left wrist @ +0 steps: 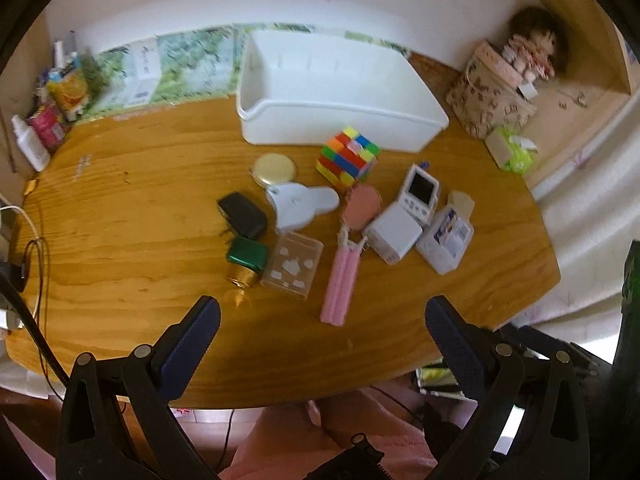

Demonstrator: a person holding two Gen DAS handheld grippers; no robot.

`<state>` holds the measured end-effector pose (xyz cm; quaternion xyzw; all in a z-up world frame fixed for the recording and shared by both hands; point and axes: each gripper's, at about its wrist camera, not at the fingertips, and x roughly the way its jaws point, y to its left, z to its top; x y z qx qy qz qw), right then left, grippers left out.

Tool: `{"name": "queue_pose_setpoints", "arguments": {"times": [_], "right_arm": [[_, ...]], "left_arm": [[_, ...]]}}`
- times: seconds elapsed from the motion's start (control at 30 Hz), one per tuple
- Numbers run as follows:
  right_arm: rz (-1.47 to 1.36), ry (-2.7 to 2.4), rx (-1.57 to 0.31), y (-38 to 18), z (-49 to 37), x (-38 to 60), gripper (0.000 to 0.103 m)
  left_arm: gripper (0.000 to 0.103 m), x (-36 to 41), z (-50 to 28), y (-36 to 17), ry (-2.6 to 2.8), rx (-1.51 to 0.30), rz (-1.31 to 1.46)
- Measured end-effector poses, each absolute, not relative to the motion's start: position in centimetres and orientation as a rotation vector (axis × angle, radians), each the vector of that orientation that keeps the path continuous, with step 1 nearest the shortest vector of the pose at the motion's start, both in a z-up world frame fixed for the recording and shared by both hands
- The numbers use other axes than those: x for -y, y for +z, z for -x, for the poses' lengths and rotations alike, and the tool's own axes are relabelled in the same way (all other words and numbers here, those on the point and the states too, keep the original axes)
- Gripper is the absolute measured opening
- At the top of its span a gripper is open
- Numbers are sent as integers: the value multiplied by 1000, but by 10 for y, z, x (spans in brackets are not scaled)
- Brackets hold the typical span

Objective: Organize rigid objects
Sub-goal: 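Move left tool toward pink hair roller while right tool moves toward clear labelled box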

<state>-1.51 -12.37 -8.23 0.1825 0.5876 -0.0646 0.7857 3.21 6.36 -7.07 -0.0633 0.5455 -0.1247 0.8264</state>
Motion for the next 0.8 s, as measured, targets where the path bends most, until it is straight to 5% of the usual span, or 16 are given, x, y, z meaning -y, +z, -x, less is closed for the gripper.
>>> {"name": "queue_pose_setpoints", "arguments": {"times": [0.8], "right_arm": [[-786, -143, -1384, -132, -79, 234, 94]], "left_arm": [[89, -3, -82, -111, -282, -1261, 9]]}}
